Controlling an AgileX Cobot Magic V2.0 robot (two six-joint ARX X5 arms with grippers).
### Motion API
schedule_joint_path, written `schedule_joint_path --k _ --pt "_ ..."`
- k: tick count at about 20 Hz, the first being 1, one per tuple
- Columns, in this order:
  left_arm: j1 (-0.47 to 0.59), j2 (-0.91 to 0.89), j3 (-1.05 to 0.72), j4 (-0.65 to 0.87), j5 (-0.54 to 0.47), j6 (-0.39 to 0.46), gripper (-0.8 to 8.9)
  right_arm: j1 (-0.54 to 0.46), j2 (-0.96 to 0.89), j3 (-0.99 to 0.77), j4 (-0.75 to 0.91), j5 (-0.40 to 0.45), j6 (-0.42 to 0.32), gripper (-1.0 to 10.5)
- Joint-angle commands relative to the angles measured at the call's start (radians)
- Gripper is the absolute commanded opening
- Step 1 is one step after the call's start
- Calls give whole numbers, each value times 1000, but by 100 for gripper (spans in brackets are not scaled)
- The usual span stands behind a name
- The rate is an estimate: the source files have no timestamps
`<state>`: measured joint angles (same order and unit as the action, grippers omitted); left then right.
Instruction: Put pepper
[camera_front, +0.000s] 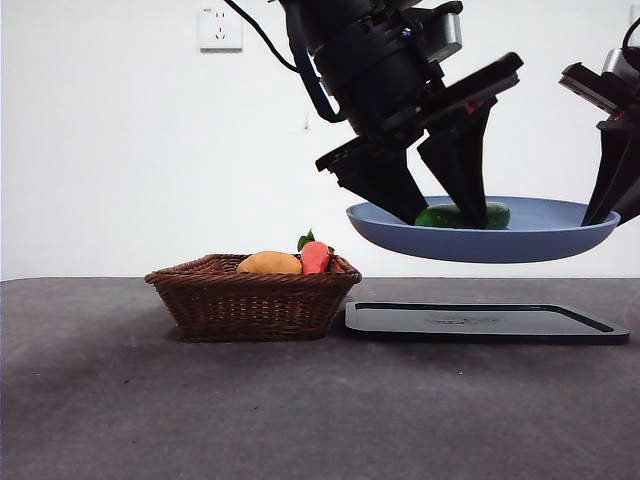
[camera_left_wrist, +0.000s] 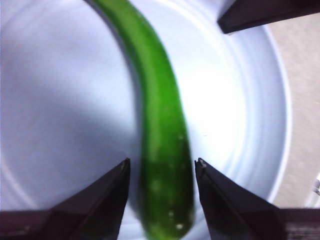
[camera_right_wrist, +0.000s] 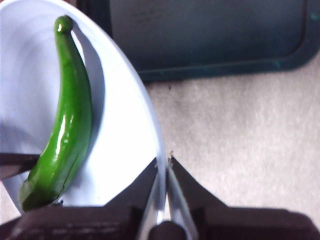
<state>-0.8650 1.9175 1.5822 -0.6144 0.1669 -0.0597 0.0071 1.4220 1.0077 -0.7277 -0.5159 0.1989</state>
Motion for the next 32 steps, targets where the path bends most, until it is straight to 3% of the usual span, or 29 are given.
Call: schedule_joint_path --k 1,7,15,23,32 --pt "-12 -15 16 -9 24 11 236 3 11 14 -11 -6 23 5" --pt "-10 -156 16 -47 21 22 236 2 11 14 -29 1 84 5" --pt "59 -482 16 -129 18 81 236 -21 53 68 49 40 194 5" --pt "116 -755 16 -180 18 87 236 -40 319 272 67 80 196 5" --pt "114 -821 16 -246 18 83 236 -41 535 329 200 75 192 5"
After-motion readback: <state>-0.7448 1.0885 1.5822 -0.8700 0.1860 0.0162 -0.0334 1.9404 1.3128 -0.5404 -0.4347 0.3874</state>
